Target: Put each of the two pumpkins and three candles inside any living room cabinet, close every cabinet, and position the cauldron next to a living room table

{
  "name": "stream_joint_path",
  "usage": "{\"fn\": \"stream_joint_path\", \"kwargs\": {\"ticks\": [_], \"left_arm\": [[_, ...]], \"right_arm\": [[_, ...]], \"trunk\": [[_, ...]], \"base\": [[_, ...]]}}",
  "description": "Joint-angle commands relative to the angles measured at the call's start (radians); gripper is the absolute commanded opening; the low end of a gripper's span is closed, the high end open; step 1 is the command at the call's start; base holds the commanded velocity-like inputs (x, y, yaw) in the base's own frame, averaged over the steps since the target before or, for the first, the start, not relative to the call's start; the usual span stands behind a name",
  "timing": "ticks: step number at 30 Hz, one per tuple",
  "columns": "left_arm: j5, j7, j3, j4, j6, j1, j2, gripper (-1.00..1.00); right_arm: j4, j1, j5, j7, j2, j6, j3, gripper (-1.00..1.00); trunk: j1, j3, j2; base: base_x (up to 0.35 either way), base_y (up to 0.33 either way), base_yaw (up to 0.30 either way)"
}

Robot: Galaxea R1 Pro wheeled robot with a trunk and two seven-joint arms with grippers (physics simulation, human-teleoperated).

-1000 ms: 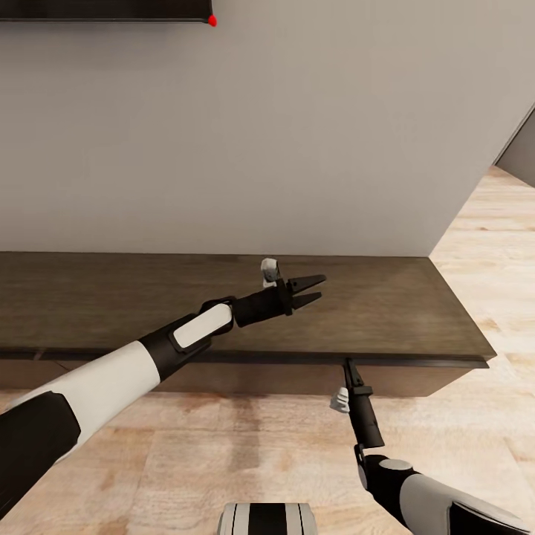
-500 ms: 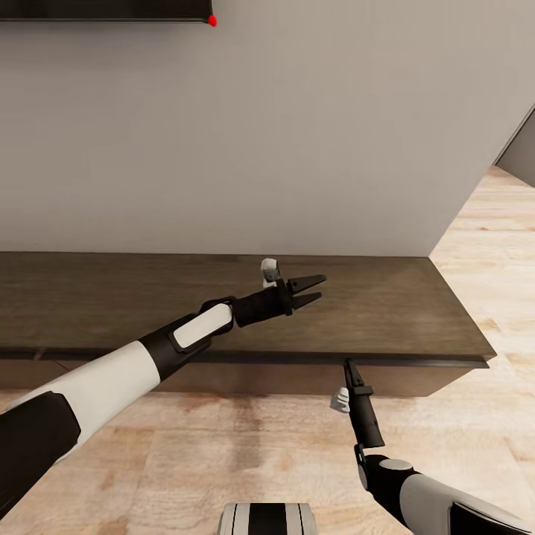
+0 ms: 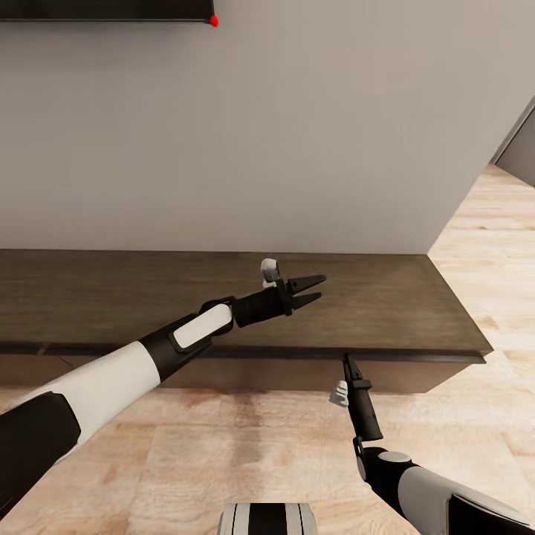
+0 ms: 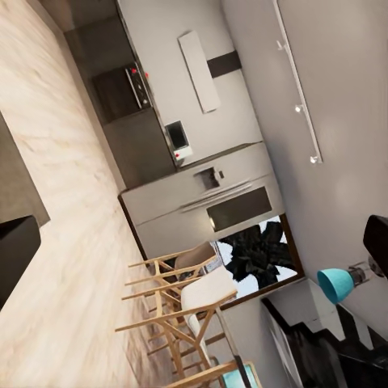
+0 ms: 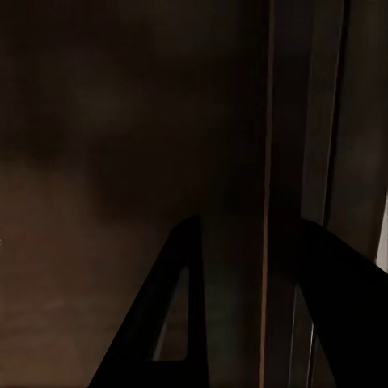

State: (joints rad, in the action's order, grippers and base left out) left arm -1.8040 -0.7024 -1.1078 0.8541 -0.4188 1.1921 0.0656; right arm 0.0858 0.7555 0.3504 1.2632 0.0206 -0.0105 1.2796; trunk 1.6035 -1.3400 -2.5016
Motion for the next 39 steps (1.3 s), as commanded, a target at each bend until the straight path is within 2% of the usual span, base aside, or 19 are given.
{"fn": "stream_joint_path", "kwargs": {"ticks": [1, 9, 24, 25, 26, 33, 39], "left_arm": [[0.0, 0.0, 0.0, 0.0, 0.0, 0.0, 0.0, 1.0], [0.0, 0.001, 0.0, 0.0, 0.0, 0.0, -0.001, 1.0], [0.0, 0.001, 0.0, 0.0, -0.001, 0.0, -0.001, 1.0], [0.0, 0.003, 0.001, -0.001, 0.001, -0.003, 0.0, 1.0], [0.0, 0.003, 0.002, -0.001, 0.002, -0.004, 0.0, 1.0], [0.0, 0.004, 0.003, -0.001, 0.002, -0.016, -0.001, 1.0], [-0.001, 0.004, 0.005, -0.001, 0.002, -0.017, -0.001, 1.0]], "right_arm": [[-0.001, 0.001, -0.007, 0.061, 0.001, -0.003, -0.082, -1.0], [-0.001, 0.001, -0.006, 0.064, 0.001, -0.004, -0.082, -1.0], [-0.001, 0.001, -0.007, 0.081, 0.001, -0.005, -0.082, -1.0], [0.003, 0.004, -0.013, 0.0, 0.003, -0.007, -0.106, -1.0], [0.005, 0.004, -0.015, -0.015, 0.003, -0.005, -0.11, -1.0], [0.004, 0.011, -0.016, -0.021, 0.002, -0.005, -0.112, -1.0], [0.004, 0.011, -0.015, -0.021, 0.004, -0.006, -0.057, -1.0]], "trunk": [[0.0, 0.0, 0.0], [0.0, 0.0, 0.0], [0.0, 0.0, 0.0], [0.0, 0.0, 0.0], [0.0, 0.0, 0.0], [0.0, 0.0, 0.0], [0.0, 0.0, 0.0]], "base": [[-0.006, 0.0, 0.0], [-0.092, 0.0, 0.0], [-0.233, 0.087, 0.0], [0.0, 0.0, 0.0], [0.0, 0.0, 0.0], [-0.014, -0.009, 0.0], [-0.117, -0.086, 0.0]]}}
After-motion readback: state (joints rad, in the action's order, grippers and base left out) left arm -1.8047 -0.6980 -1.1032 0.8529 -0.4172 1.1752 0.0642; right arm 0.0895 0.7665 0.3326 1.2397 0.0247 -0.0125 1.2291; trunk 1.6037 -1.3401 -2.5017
